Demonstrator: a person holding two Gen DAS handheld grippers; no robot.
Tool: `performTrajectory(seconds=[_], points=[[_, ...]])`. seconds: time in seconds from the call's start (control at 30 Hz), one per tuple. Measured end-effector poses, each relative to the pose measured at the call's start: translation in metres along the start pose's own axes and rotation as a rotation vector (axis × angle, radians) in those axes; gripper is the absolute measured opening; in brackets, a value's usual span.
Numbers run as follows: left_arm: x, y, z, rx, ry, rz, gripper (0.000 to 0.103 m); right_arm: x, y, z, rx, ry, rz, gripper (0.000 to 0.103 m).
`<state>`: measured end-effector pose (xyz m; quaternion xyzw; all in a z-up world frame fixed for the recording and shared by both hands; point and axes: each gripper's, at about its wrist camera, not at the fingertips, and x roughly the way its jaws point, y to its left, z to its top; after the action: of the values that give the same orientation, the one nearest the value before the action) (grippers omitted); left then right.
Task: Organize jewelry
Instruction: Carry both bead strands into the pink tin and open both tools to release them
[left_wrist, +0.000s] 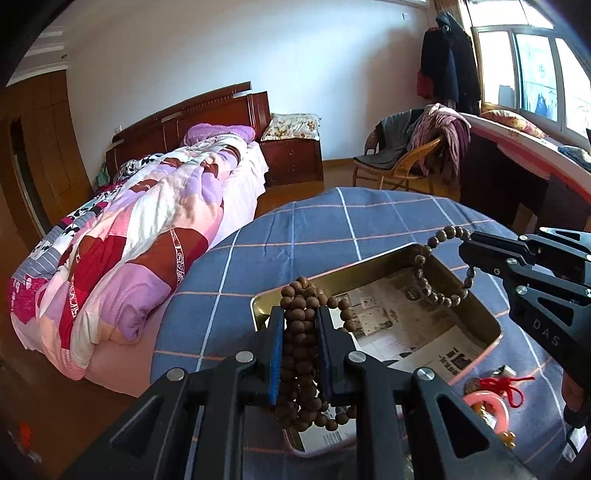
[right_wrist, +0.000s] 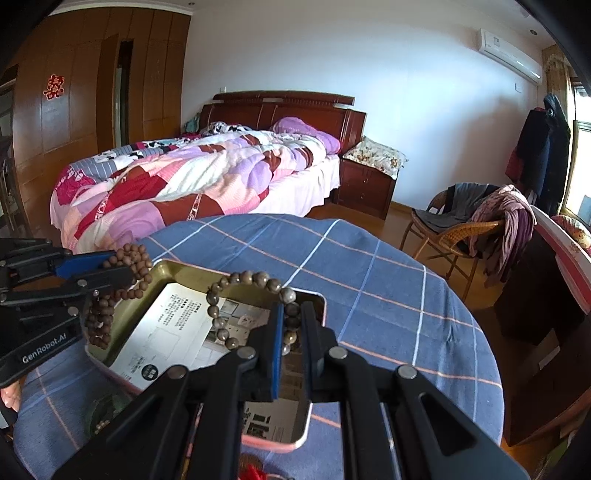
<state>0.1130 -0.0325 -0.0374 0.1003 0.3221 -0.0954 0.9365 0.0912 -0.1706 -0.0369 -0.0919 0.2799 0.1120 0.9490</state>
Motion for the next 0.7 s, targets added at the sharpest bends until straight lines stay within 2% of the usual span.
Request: performTrajectory(seconds=[0.17, 0.2, 0.23, 0.27, 0.3, 0.33, 0.37, 0.43, 0.7], points=[[0.019, -0.004, -0.001, 0.020, 0.033, 0.004, 0.017, 0.018, 0.003, 0.000, -0.011, 0.034, -0.014, 0.012], [0.022, -0.005, -0.002, 0.024, 0.032, 0.023, 0.018, 0.022, 0.004, -0.001, -0.009, 0.040, -0.011, 0.015], [0.023, -0.006, -0.003, 0.028, 0.032, 0.031, 0.024, 0.025, 0.004, -0.002, -0.010, 0.048, -0.007, 0.030], [0.024, -0.007, -0.003, 0.033, 0.036, 0.039, 0.030, 0.026, 0.004, -0.004, -0.009, 0.056, -0.005, 0.040], [0.023, -0.008, -0.004, 0.033, 0.042, 0.070, 0.051, 0.025, 0.003, -0.006, -0.001, 0.055, 0.003, 0.048], [0.020, -0.008, -0.006, 0.028, 0.032, 0.093, 0.069, 0.023, 0.002, -0.008, 0.007, 0.053, 0.003, 0.048], [0.014, -0.006, -0.009, 0.018, -0.001, 0.093, 0.071, 0.020, 0.000, -0.011, 0.013, 0.057, -0.006, 0.048], [0.006, -0.003, -0.016, 0.005, -0.015, 0.071, 0.071, 0.013, -0.006, -0.016, 0.039, 0.061, -0.009, 0.049], [-0.030, 0.002, -0.061, -0.027, 0.003, 0.093, 0.071, -0.027, -0.023, -0.050, 0.104, 0.066, -0.024, 0.052]])
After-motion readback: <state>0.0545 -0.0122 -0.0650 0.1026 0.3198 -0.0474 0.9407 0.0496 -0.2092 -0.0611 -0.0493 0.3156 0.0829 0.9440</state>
